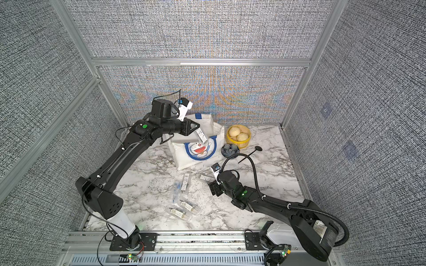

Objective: Put the compass set into the canvas bag
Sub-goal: Place the compass set in the canvas bag.

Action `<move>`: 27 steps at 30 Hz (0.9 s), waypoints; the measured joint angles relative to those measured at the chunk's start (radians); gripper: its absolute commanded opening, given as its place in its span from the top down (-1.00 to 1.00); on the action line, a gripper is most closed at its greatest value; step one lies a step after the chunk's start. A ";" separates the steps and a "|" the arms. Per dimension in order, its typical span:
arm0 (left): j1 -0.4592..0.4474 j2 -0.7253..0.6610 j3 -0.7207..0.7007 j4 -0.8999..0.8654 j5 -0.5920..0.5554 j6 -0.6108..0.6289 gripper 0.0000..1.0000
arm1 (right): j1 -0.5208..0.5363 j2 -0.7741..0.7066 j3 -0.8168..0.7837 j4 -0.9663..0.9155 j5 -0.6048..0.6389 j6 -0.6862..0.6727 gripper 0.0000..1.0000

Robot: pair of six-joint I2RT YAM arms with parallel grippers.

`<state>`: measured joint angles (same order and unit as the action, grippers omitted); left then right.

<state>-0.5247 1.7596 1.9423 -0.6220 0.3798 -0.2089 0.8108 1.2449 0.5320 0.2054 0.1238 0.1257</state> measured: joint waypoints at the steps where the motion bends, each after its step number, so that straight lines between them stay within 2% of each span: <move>1: 0.010 0.026 0.036 -0.006 -0.015 0.009 0.88 | 0.000 -0.003 0.002 0.009 -0.003 0.001 -0.59; 7: 0.062 0.185 0.207 -0.038 -0.073 0.043 0.90 | 0.000 -0.005 -0.004 0.014 -0.016 -0.001 -0.58; 15: 0.063 0.393 0.372 -0.061 -0.119 0.102 0.91 | 0.000 -0.006 -0.003 0.013 -0.002 -0.005 -0.58; 27: 0.050 0.550 0.396 -0.106 -0.163 0.153 0.93 | 0.000 0.009 0.007 0.001 -0.002 -0.003 -0.59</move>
<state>-0.4747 2.3093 2.3383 -0.7277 0.2173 -0.0563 0.8108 1.2541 0.5388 0.2062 0.1223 0.1223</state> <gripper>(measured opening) 0.200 0.792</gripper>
